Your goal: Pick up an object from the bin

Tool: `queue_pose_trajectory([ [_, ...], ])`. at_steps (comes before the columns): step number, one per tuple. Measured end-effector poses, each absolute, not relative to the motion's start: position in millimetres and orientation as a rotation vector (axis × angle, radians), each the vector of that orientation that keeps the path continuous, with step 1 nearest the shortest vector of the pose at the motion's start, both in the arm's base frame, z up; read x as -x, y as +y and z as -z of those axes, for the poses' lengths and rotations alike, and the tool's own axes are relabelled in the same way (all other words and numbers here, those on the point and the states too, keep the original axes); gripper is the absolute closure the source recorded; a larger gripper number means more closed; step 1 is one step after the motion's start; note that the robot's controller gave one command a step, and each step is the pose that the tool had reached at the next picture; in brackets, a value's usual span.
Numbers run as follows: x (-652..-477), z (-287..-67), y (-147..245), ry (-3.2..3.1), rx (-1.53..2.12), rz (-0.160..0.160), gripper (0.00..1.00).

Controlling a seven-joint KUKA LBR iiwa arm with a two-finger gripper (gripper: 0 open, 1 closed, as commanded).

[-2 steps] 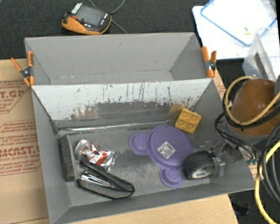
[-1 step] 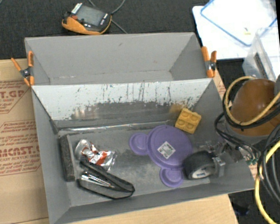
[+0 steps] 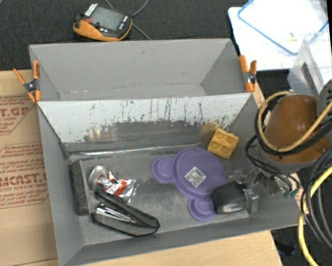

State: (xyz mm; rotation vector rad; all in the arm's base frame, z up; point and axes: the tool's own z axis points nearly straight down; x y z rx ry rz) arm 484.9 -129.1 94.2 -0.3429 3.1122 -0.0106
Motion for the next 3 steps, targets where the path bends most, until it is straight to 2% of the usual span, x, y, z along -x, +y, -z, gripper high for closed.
queue_pose_trajectory([
  [3,-482.3,-181.0,-130.9,3.120,0.337,0.008,1.00],
])
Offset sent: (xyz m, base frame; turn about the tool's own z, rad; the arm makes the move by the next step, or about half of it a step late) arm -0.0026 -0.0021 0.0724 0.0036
